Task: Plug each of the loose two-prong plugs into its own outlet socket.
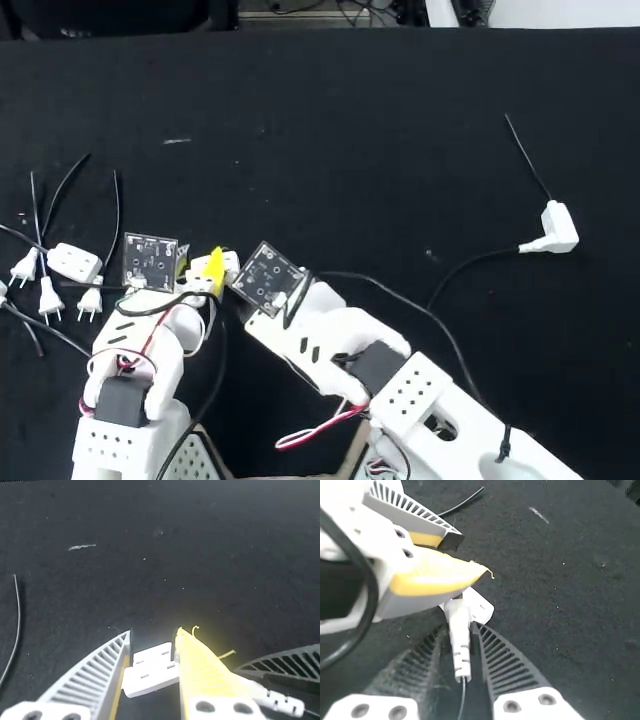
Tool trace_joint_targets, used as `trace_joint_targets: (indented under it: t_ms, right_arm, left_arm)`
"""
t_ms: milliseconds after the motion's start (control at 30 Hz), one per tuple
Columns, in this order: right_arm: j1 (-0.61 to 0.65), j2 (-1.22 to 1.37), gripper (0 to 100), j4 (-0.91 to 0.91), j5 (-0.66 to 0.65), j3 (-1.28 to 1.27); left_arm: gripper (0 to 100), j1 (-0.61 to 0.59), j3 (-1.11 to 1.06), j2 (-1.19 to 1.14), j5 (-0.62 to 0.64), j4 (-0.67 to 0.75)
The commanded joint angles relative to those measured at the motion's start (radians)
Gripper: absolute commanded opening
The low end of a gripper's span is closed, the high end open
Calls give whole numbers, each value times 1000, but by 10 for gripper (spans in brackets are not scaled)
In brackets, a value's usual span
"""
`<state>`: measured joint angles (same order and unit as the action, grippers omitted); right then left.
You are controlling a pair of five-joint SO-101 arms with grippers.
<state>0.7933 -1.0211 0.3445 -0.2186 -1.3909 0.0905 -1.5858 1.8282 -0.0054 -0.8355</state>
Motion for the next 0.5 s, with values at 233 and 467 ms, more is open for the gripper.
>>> trace_joint_targets:
  t_ms: [233,467]
  right_arm:
    - [12,-59,10,41,11,47]
    - [11,-59,10,48,5,53]
  left_arm:
    - [152,15,-5,-5,-9,2]
    - [152,15,-5,-5,-9,2]
